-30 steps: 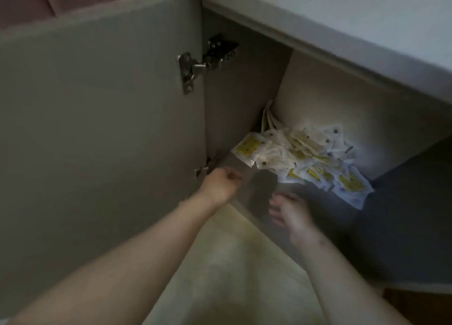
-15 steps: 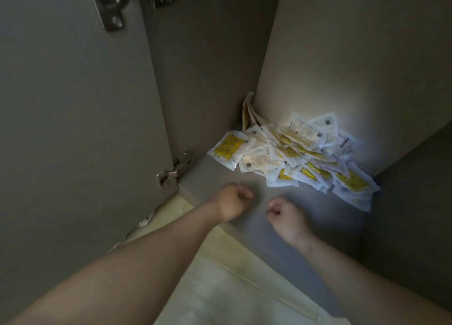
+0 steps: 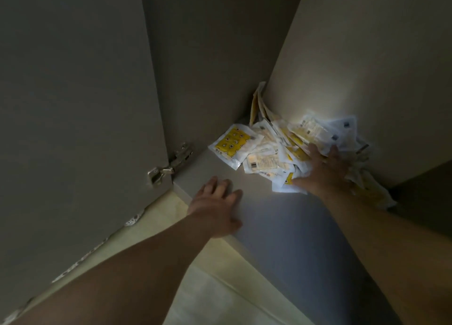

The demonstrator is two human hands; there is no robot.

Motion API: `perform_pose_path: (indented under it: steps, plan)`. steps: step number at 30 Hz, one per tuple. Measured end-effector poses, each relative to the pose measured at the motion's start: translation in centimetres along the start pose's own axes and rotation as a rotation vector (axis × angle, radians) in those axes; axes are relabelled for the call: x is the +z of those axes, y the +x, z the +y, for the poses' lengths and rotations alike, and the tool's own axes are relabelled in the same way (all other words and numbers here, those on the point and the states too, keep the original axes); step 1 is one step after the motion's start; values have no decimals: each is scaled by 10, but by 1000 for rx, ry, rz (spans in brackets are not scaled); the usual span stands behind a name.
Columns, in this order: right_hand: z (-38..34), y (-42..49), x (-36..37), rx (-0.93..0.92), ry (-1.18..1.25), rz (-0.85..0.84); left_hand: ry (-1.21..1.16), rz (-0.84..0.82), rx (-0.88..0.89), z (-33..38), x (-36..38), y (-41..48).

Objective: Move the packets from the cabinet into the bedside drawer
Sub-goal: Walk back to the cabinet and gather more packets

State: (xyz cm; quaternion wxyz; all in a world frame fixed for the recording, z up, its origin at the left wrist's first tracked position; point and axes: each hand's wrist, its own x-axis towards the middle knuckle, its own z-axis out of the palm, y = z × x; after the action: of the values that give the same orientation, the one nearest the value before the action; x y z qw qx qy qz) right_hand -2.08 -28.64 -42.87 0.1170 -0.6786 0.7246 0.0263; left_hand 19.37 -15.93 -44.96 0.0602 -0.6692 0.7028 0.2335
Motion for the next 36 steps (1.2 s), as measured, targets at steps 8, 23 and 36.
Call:
perform_pose_path:
  steps: [8,23,36]
  plan:
    - [-8,4,15,-28,59,-154,-59,32,37,-17,5,10]
    - [-43,-150,71,-393,-33,-192,-332,123,78,-7,32,-14]
    - [-12,-123,52,-213,37,-283,148,111,95,13,29,-28]
